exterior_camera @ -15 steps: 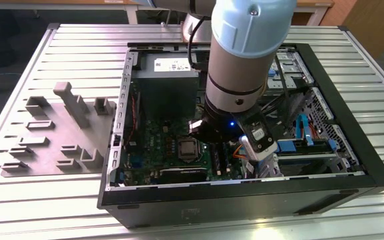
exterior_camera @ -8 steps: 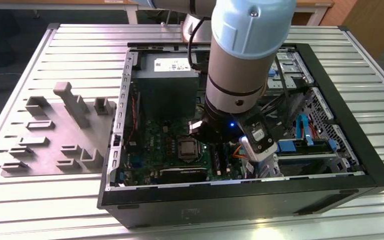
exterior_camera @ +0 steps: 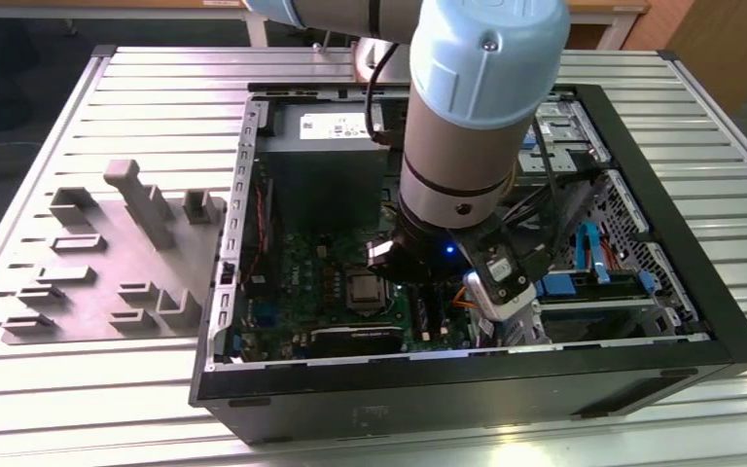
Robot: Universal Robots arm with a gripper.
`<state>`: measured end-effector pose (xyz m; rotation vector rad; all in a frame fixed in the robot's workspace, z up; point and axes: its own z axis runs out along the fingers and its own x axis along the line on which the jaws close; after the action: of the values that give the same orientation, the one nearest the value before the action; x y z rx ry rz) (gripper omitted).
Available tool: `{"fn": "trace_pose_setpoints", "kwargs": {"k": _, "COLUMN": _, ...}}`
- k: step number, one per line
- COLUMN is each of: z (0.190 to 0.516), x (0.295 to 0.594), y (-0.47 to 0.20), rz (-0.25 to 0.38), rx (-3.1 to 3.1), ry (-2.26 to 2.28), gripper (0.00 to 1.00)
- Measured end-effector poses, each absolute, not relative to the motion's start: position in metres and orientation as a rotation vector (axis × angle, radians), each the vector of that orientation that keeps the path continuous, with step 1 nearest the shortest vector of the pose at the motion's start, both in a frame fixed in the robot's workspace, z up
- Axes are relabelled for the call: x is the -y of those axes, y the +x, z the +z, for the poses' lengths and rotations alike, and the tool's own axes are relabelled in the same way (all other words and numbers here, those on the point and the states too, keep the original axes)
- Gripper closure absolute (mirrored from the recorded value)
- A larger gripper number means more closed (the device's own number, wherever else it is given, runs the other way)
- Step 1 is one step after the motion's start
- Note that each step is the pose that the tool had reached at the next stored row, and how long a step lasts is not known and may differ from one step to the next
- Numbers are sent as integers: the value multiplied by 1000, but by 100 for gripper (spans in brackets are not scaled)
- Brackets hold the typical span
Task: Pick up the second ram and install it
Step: 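Press down the second ram until it locks into place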
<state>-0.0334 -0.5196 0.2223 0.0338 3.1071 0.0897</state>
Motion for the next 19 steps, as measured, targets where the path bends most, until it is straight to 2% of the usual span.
{"fn": "trace_pose_setpoints", "kwargs": {"k": 19, "z": 217, "x": 520, "y": -33, "rz": 90, "rx": -3107, "ry": 34, "gripper": 89}}
